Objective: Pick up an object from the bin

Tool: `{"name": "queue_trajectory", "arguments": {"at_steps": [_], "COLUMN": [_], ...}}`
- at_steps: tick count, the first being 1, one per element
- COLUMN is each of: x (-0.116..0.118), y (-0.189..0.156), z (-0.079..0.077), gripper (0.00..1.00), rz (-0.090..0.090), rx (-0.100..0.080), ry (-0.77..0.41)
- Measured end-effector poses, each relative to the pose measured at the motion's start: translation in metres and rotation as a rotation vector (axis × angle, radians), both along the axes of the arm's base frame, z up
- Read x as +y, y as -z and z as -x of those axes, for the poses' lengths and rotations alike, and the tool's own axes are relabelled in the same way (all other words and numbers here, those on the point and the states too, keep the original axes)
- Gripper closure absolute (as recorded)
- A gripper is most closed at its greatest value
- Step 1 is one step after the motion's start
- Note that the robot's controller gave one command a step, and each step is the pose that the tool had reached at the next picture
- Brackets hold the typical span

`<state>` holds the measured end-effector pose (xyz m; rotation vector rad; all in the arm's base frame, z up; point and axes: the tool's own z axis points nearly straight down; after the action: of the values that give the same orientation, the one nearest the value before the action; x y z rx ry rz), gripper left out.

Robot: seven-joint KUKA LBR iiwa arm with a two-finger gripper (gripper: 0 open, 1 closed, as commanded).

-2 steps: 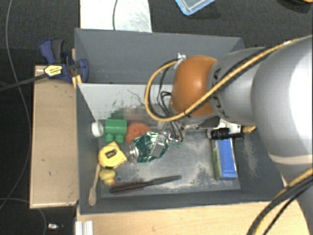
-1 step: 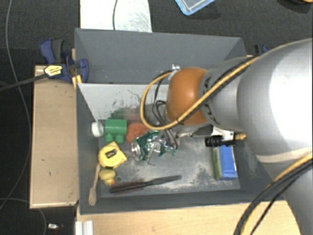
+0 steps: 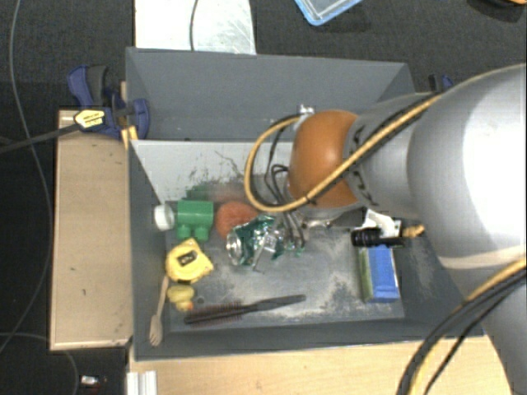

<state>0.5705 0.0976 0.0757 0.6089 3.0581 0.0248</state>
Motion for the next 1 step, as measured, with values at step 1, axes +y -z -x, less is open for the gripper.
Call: {"name": "queue_trajectory", "arguments": {"at_steps": [1], "x": [-0.0091], "y": [-0.0570], "z": [0.0115], "gripper": [0.00], "rz": [0.003], "rx": [0.005], "ry": [0.014]}}
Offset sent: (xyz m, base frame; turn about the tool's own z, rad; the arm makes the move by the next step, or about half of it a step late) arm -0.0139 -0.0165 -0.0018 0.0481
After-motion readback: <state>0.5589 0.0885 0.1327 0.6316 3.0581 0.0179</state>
